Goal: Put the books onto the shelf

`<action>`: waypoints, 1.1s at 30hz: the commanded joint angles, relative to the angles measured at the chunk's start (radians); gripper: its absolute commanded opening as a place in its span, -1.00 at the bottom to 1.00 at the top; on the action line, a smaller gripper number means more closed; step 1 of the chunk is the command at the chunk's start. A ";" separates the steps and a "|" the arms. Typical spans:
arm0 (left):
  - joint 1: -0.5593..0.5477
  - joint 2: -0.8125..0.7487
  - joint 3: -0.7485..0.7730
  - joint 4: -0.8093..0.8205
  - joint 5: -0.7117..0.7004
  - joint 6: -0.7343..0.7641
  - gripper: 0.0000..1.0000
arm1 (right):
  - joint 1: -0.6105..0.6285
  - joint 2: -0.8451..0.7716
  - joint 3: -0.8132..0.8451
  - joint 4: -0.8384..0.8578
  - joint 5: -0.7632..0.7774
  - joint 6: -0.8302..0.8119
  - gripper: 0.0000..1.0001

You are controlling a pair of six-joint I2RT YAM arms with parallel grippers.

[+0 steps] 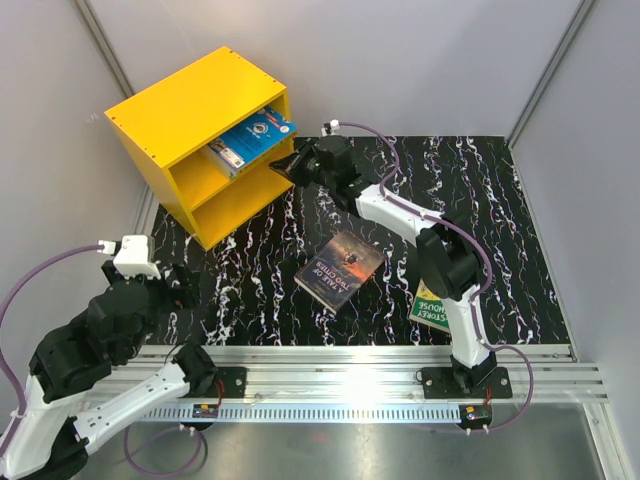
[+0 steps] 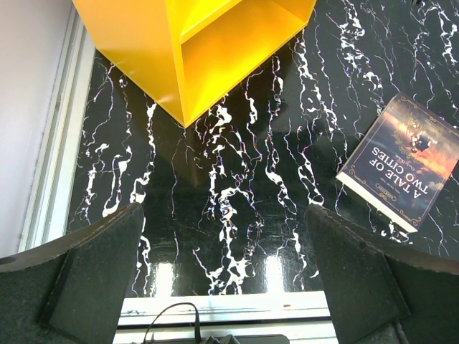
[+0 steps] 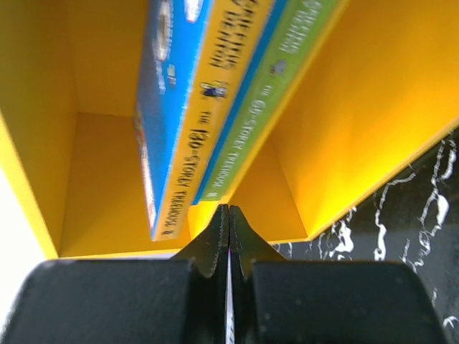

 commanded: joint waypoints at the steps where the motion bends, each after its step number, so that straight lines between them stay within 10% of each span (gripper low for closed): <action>1: 0.001 0.006 -0.007 0.056 0.005 0.009 0.97 | 0.009 -0.062 0.043 0.088 -0.017 -0.008 -1.00; 16: 0.001 0.003 -0.005 0.056 -0.002 0.008 0.97 | 0.006 0.102 0.270 0.010 -0.041 0.009 -1.00; 33: 0.001 -0.006 -0.005 0.055 -0.004 0.008 0.97 | -0.011 -0.025 -0.010 0.363 -0.069 0.018 -1.00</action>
